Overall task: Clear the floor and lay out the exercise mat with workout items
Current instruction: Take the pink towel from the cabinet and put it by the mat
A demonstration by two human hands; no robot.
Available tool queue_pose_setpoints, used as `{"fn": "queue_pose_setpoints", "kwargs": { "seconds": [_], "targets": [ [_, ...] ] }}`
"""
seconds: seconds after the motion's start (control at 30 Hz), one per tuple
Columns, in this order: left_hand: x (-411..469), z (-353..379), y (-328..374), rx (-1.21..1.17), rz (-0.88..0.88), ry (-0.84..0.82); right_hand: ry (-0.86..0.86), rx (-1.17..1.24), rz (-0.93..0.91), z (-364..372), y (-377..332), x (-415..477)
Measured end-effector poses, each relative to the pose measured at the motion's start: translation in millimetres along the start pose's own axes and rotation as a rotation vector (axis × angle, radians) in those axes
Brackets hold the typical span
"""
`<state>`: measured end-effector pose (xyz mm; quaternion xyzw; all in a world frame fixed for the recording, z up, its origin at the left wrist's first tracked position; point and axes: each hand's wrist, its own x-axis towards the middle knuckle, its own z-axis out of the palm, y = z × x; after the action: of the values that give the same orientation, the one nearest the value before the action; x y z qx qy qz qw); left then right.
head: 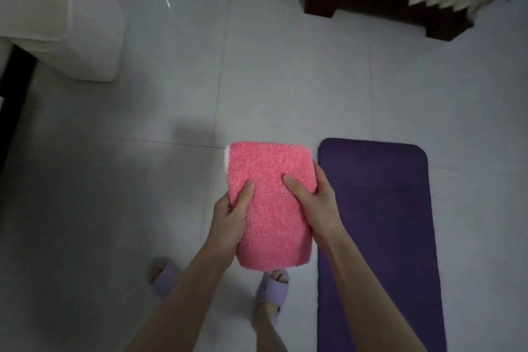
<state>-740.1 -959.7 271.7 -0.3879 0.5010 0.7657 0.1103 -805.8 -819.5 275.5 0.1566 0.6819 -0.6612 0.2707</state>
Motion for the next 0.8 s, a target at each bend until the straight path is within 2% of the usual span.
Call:
{"fn": "queue_pose_setpoints", "kwargs": {
  "seconds": [0.27,0.57,0.8],
  "targets": [
    [50,94,-92,0.049,-0.055,0.005,0.059,-0.043,0.015,-118,58,46],
    [160,106,-161,0.123,-0.081,-0.056,0.112,-0.045,0.009,-153,142,147],
    [306,108,-244,0.190,-0.031,-0.162,0.176,-0.034,-0.054,-178,245,277]
  ]
}}
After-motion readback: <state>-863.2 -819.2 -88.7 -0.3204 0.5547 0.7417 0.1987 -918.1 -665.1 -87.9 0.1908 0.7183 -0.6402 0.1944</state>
